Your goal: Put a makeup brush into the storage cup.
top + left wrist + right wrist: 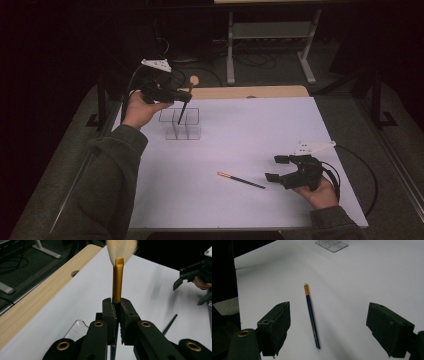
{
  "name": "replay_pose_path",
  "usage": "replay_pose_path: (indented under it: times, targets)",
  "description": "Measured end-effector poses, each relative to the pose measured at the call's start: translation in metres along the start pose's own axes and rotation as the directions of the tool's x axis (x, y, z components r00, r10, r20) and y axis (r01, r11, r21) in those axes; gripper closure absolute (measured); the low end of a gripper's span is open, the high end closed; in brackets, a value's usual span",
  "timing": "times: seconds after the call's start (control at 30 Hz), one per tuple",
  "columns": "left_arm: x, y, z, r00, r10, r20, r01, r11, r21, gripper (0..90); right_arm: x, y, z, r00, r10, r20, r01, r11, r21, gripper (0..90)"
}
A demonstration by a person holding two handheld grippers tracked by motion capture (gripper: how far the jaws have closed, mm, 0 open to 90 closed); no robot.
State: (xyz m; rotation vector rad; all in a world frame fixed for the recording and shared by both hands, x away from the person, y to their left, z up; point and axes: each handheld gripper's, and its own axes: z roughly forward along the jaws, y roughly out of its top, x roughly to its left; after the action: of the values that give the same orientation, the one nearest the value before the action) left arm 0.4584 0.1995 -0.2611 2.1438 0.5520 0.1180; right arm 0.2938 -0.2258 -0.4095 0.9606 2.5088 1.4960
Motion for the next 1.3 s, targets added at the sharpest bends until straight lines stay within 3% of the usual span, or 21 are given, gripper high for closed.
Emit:
replay_pose_path:
  times: [0.83, 0.97, 1.3]
  targets:
    - [0.025, -0.001, 0.015, 0.998, -0.024, -0.059, 0.025, 0.9996, 0.015, 83.8, 0.0, 0.001, 0.001, 0.9999, -0.011, -0.005, 0.011, 1.0, 0.006, 18.7]
    - [0.028, -0.004, 0.018, 0.9963, -0.057, -0.065, 0.058, 0.9983, 0.01, 83.8, 0.0, 0.001, -0.001, 1.0, -0.007, -0.003, 0.007, 1.0, -0.003, 18.7]
    - [0.038, -0.008, 0.022, 0.9937, -0.07, -0.088, 0.07, 0.9975, 0.007, 83.8, -0.002, 0.0, 0.0, 1.0, -0.006, -0.007, 0.006, 1.0, 0.004, 18.7]
